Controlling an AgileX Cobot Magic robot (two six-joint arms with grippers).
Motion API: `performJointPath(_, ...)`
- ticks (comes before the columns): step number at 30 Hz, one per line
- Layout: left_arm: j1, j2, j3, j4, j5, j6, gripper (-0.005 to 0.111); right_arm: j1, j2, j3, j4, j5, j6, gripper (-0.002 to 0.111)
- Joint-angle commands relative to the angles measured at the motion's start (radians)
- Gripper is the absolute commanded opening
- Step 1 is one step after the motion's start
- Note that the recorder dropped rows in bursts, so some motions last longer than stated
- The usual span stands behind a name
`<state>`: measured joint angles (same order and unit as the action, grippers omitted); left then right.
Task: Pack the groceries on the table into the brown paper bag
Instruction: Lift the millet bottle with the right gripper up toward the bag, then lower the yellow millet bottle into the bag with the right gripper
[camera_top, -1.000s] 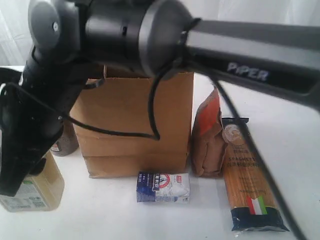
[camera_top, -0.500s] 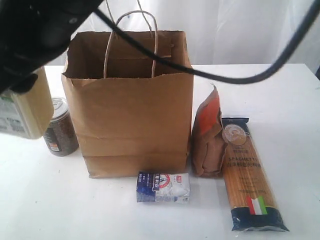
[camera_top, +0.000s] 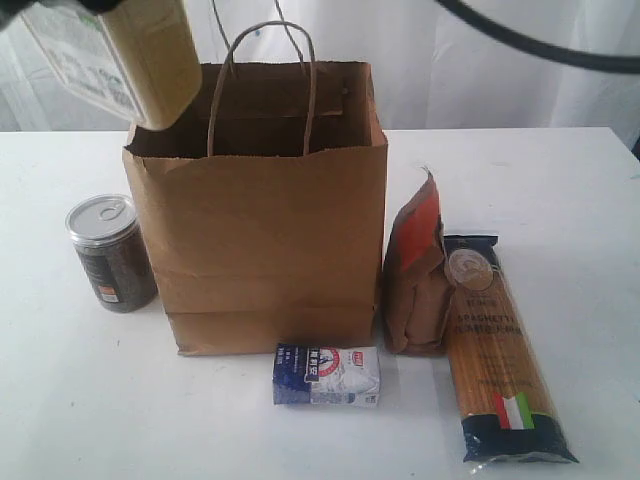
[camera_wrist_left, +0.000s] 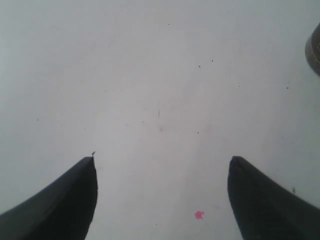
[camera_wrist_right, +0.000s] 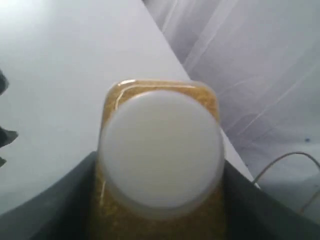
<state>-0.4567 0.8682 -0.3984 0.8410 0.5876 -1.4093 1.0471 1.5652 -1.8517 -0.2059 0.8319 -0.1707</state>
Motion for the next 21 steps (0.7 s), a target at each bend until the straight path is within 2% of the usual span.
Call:
performJointPath(1, -0.001, -0.008, 0.002, -0.003, 0.008, 0.003, 0.075, 0.0, -0.028, -0.045, -0.184, -0.076, 0.106, 0.0)
performJointPath(5, -0.001, -0.008, 0.002, -0.008, 0.008, 0.003, 0.075, -0.002, -0.028, -0.084, -0.244, -0.075, 0.13, 0.0)
performJointPath(8, -0.001, -0.008, 0.002, -0.013, 0.006, 0.003, 0.075, -0.006, -0.027, -0.104, -0.355, -0.064, 0.2, 0.0)
performJointPath(17, -0.001, -0.008, 0.003, -0.019, -0.045, 0.003, 0.075, -0.146, -0.003, -0.102, -0.341, 0.029, 0.239, 0.0)
performJointPath(21, -0.001, -0.008, 0.023, -0.019, -0.058, 0.003, 0.075, -0.153, 0.019, -0.023, -0.315, 0.004, 0.239, 0.0)
